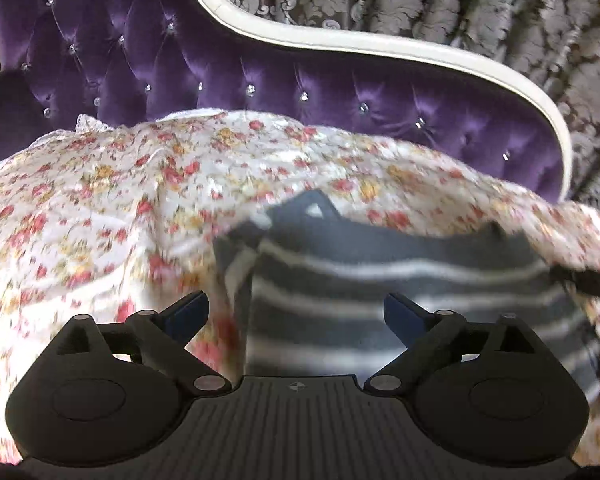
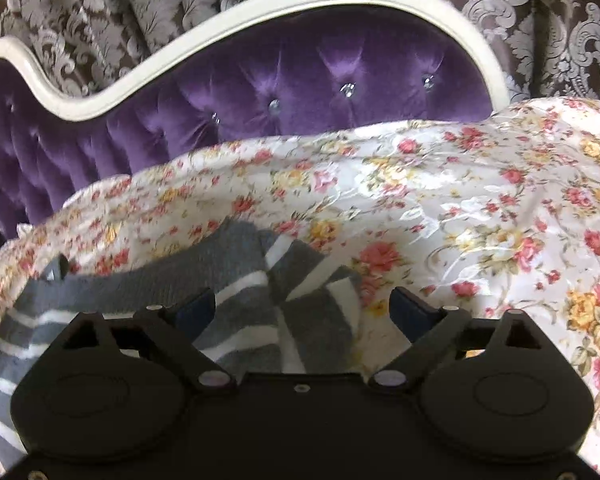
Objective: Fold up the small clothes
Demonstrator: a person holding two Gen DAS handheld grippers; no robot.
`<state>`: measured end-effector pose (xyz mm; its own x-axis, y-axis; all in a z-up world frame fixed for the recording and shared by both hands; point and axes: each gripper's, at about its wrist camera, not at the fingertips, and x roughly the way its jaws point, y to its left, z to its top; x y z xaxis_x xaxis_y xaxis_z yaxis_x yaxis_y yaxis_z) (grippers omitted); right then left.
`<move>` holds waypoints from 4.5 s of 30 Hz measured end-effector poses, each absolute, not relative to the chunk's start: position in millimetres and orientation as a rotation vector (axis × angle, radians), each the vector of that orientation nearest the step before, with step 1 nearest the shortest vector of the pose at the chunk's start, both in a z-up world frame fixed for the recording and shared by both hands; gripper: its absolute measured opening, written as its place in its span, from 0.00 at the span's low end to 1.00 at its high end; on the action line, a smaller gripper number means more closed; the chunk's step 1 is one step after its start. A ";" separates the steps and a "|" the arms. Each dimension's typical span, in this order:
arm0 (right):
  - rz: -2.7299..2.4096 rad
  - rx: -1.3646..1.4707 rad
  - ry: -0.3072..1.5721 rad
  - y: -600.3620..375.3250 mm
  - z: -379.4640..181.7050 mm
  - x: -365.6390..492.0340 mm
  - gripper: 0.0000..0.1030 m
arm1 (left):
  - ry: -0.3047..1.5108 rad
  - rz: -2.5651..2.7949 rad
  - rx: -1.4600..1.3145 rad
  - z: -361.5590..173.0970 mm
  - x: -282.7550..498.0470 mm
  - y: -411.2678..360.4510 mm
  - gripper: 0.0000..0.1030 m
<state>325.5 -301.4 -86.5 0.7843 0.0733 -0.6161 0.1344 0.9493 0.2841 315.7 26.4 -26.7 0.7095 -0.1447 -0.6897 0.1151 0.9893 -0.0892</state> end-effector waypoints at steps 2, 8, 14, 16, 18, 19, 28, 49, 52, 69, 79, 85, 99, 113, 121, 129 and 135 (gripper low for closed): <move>-0.038 0.333 0.660 -303.5 -84.2 324.0 0.93 | 0.786 -0.139 -0.029 -34.3 307.3 27.0 0.93; -0.029 0.329 0.657 -301.1 -82.6 321.5 0.96 | 0.824 -0.110 0.018 -56.7 300.2 30.9 0.93; 0.000 0.283 0.660 -290.7 -80.1 320.8 0.96 | 0.848 -0.128 -0.043 -67.8 301.3 43.2 1.00; 0.019 0.270 0.658 -287.5 -77.2 319.1 0.96 | 0.849 -0.139 -0.054 -68.2 301.5 46.3 1.00; 0.048 0.270 0.662 -285.6 -73.6 316.9 0.96 | 0.856 -0.147 -0.043 -68.0 301.4 45.3 1.00; 0.064 0.272 0.666 -284.6 -71.7 315.6 0.96 | 0.861 -0.150 -0.041 -67.9 301.4 45.3 1.00; 0.098 0.198 0.659 -250.2 -57.9 296.9 0.97 | 0.890 -0.155 -0.048 -67.3 305.1 46.2 1.00; 0.144 0.325 0.686 -270.3 -76.0 275.8 0.99 | 0.912 -0.114 -0.118 -65.3 302.8 47.3 1.00; 0.105 0.445 0.685 -297.0 -78.0 274.7 0.99 | 0.916 -0.113 -0.125 -64.8 303.3 48.1 1.00; 0.404 0.844 0.763 -333.1 -110.5 294.0 1.00 | 0.902 -0.103 -0.116 -66.2 301.5 46.1 1.00; 0.378 0.813 0.727 -316.1 -109.4 306.3 1.00 | 0.918 -0.127 -0.122 -64.2 304.4 49.8 0.99; 0.390 0.785 0.709 -315.5 -109.6 304.6 1.00 | 0.923 -0.130 -0.126 -63.2 305.0 49.8 0.99; 0.222 0.706 0.738 -319.9 -105.2 295.1 0.24 | 0.827 -0.101 -0.100 -36.8 297.4 56.3 0.98; 0.155 0.438 0.683 -278.8 -55.9 295.4 0.23 | 0.851 -0.072 -0.221 -16.2 305.5 105.6 0.98; 0.174 0.316 0.689 -236.7 -24.5 305.2 0.23 | 0.861 -0.069 -0.267 -13.4 307.0 121.1 0.98; 0.277 0.201 0.667 -154.9 -5.4 321.2 0.22 | 0.842 -0.060 -0.312 -6.9 305.1 133.9 0.98; 0.371 0.139 0.694 -84.1 -21.6 332.5 0.22 | 0.844 -0.055 -0.332 -5.8 305.4 140.7 0.98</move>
<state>332.5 -84.1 -21.6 0.7067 0.3785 -0.5978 -0.2871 0.9256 0.2466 305.4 140.7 -5.8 0.6665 -0.1782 -0.7239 -0.0830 0.9472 -0.3096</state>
